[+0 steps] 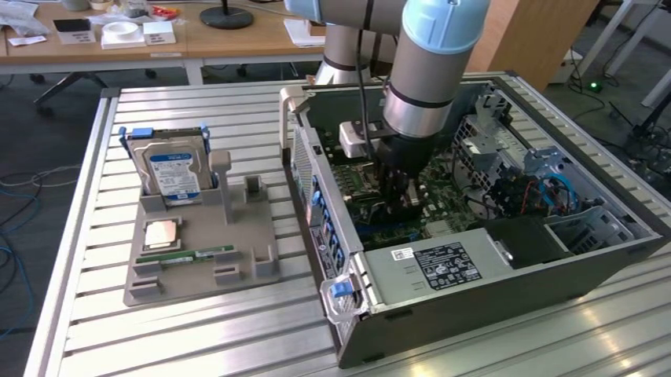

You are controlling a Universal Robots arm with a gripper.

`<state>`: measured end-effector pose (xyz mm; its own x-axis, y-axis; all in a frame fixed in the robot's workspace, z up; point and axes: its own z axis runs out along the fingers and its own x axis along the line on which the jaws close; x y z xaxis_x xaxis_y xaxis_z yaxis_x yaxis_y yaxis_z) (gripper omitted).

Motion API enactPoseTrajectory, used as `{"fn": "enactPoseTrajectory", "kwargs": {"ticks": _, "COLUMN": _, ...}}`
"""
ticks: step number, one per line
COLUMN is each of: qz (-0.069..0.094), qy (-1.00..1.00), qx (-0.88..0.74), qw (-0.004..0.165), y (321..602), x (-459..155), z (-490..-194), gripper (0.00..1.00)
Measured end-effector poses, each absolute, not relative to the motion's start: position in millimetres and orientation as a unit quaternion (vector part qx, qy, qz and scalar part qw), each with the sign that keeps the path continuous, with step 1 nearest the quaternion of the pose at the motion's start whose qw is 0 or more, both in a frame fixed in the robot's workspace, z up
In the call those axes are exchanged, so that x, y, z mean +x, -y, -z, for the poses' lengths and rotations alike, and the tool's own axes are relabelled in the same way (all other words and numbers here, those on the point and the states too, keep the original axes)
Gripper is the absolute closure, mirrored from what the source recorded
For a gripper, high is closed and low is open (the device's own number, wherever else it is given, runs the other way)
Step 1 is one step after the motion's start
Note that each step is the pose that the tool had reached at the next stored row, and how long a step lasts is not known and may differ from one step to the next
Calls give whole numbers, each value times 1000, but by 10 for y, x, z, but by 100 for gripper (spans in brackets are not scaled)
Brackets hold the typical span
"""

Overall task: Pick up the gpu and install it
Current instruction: 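Insert the gpu into the slot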

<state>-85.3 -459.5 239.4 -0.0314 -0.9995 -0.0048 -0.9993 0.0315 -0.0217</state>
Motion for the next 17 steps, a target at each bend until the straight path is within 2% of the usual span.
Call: {"fn": "enactPoseTrajectory", "kwargs": {"ticks": 17, "qz": 6, "qy": -718, "qx": -696, "qw": 9, "y": 4596, "x": -871, "z": -2378, "gripper": 74}}
